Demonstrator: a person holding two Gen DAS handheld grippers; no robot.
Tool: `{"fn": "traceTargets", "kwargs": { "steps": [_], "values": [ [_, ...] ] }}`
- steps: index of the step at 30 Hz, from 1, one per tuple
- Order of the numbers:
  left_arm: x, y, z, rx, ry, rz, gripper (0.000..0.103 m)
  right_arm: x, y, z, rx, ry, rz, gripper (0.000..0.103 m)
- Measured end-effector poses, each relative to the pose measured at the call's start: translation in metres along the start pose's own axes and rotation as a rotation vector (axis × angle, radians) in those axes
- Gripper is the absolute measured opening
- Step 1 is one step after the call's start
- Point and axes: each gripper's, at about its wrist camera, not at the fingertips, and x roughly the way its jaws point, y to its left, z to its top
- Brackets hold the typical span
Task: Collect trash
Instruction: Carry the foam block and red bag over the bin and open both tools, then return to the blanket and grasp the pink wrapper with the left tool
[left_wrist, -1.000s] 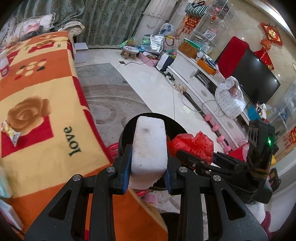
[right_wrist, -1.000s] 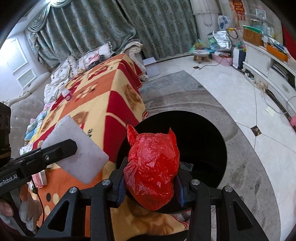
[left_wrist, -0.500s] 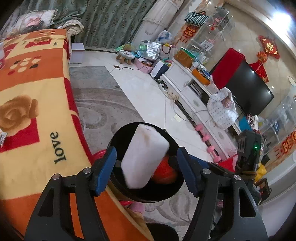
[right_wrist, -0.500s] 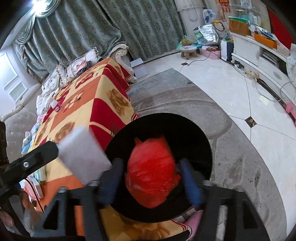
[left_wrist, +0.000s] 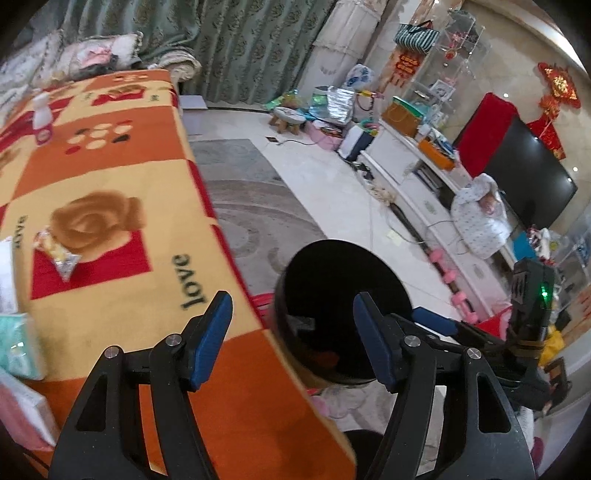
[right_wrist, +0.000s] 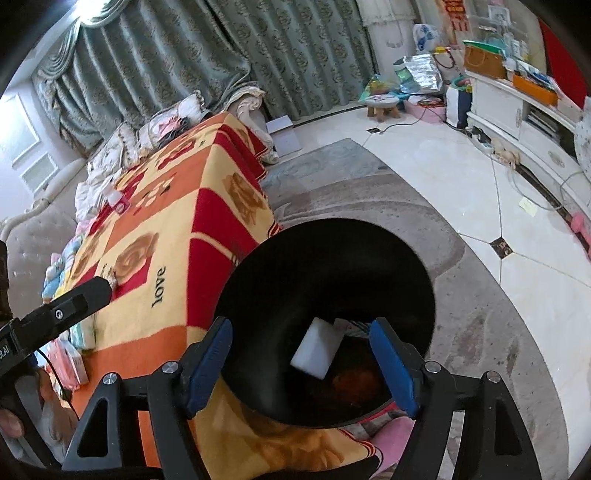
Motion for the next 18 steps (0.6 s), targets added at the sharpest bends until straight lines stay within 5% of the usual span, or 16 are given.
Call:
{"fn": "traceTargets", "kwargs": {
  "steps": [18],
  "values": [
    [-0.073,0.054,-0.039,-0.028,-0.002,0.143,0.067,0.006,0.089,-0.022,-0.125,0.061,0.092,0.075]
  ]
}}
